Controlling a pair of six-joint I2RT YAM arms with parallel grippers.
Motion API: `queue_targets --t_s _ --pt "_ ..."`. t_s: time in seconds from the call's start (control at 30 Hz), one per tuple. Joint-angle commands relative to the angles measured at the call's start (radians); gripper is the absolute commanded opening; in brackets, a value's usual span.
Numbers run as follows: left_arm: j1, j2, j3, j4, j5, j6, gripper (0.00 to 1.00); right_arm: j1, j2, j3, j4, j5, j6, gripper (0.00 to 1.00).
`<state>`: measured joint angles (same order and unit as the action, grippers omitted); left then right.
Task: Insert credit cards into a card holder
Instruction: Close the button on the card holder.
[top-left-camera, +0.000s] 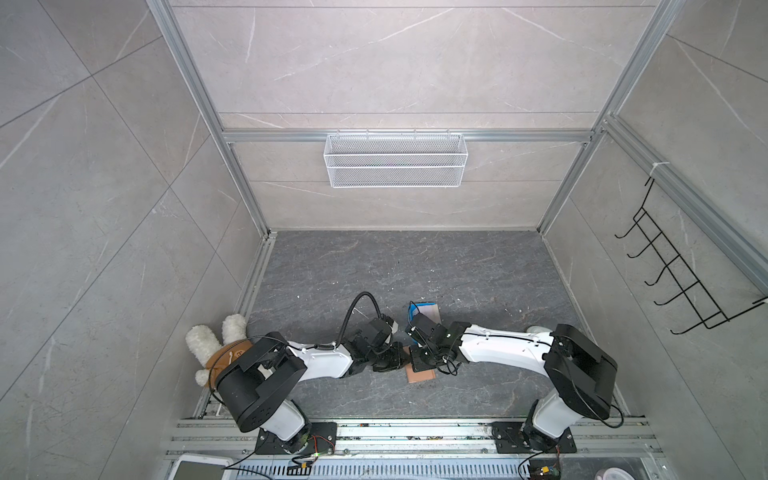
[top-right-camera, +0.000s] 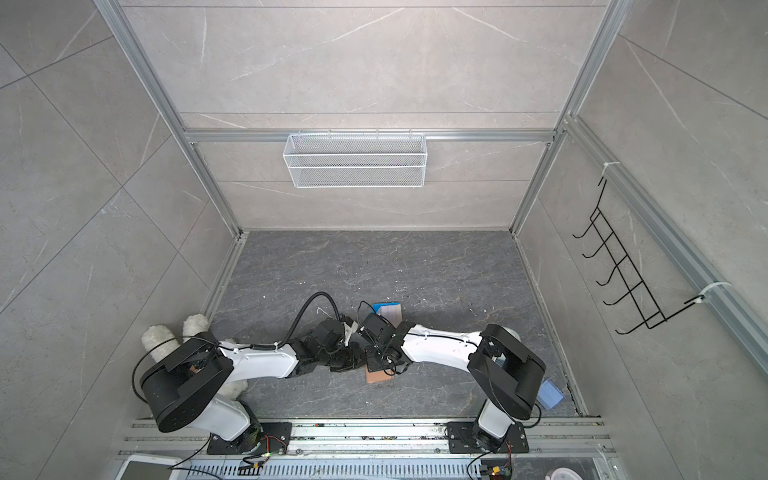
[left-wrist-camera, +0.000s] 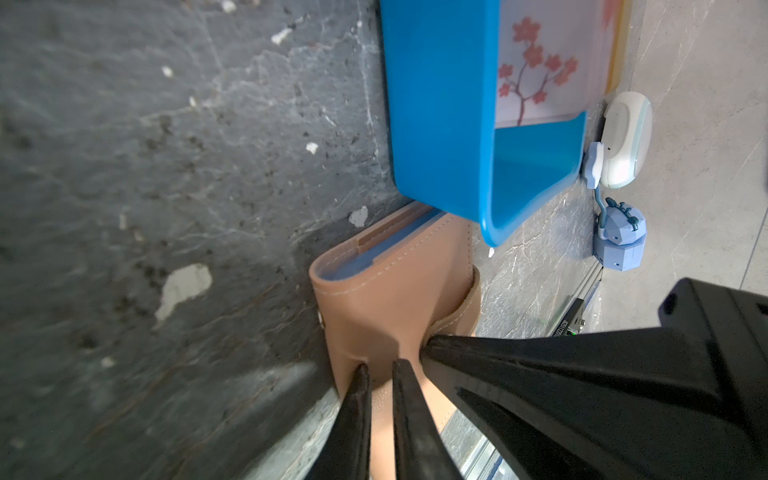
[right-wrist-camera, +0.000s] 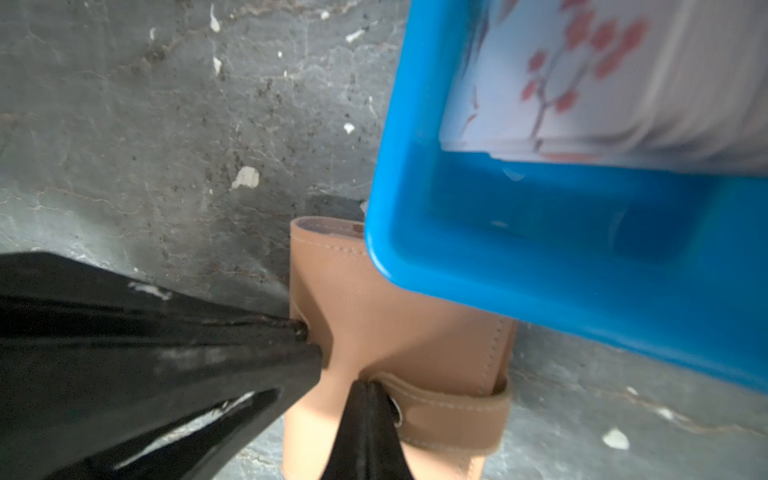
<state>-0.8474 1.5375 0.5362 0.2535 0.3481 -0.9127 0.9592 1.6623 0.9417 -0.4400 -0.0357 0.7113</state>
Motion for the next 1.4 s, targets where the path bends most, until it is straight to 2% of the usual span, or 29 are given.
queue_targets --t_s 0.0,0.13,0.3,0.5,0.73,1.37 --pt "-0.012 0.010 -0.020 -0.023 -0.009 -0.011 0.15 -0.002 0.048 -0.041 -0.112 0.049 0.025 0.00" --pt "-0.012 0.010 -0.016 -0.025 -0.008 -0.011 0.15 -0.002 -0.006 -0.052 -0.055 0.024 0.013 0.00" --pt "-0.012 0.012 -0.011 -0.028 -0.009 -0.009 0.15 -0.002 -0.075 -0.023 -0.048 -0.005 -0.019 0.11" --pt "-0.012 0.007 -0.009 -0.032 -0.008 -0.007 0.15 -0.003 -0.121 -0.007 -0.055 -0.016 -0.033 0.15" --pt "-0.012 0.005 -0.007 -0.034 -0.008 -0.005 0.15 -0.012 -0.112 0.004 -0.112 0.039 -0.021 0.13" --pt "-0.012 0.003 -0.015 -0.032 -0.011 -0.008 0.15 -0.031 -0.035 0.029 -0.077 0.023 -0.046 0.10"
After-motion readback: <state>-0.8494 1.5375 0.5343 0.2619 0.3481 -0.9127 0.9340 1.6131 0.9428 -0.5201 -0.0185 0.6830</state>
